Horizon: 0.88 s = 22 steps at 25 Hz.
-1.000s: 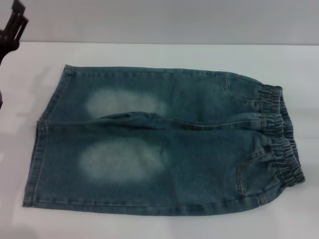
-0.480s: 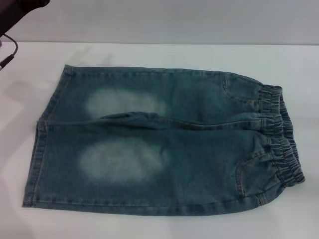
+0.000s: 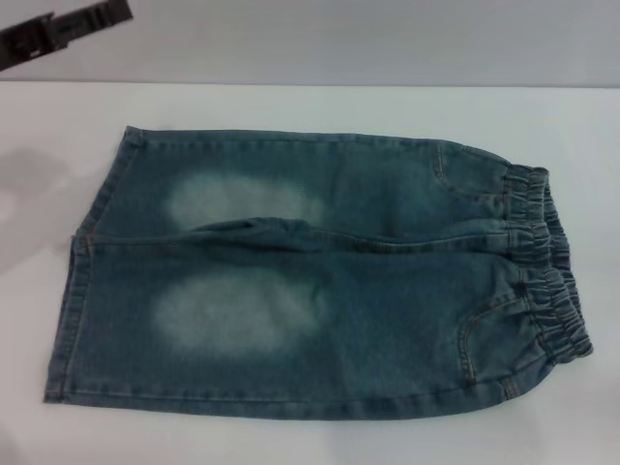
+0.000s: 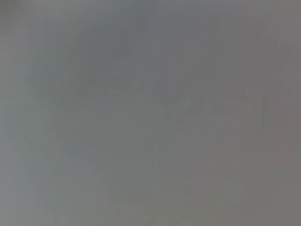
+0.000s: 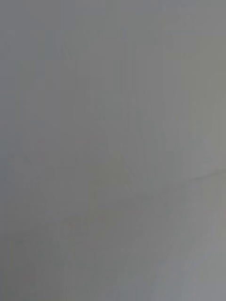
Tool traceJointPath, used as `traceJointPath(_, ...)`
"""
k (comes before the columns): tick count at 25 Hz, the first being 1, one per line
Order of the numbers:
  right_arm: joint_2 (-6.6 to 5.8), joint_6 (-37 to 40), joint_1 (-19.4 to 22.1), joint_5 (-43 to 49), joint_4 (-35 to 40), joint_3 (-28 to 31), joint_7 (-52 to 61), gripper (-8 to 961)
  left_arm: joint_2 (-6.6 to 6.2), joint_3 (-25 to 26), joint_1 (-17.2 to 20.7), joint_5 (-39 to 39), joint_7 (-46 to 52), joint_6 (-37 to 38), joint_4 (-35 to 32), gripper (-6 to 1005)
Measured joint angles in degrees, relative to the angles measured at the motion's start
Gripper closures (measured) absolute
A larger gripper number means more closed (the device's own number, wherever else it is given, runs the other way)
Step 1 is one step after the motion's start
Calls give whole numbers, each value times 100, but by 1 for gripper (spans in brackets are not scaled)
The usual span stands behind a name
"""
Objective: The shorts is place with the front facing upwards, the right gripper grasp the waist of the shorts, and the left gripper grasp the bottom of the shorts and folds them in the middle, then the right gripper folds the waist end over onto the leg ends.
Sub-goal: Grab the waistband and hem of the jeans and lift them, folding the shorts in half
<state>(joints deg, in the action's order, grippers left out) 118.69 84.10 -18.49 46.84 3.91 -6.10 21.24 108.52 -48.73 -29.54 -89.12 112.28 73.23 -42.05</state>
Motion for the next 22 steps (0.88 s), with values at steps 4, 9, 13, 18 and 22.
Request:
traceJointPath(4,-3,1,31,1,26,18,2,438,-174,104,14,-419,557,498,-14,186)
traceJointPath(9,-4,-25,-17,1,31,21,3,437,-304,118,-60,-828,1043,910,-18,187)
traceJointPath(13,-10,-59,-47,1,71,21,2,437,-401,202,-111,-1215,1562,1246,-14,189)
traceJointPath(18,-12,-70,-52,1,149,21,1,437,-542,236,-100,-1743,2147,1668,27,190)
traceJointPath(22,-20,-74,-74,1,195,23,2,437,-583,236,-54,-2241,2379,2048,65,191)
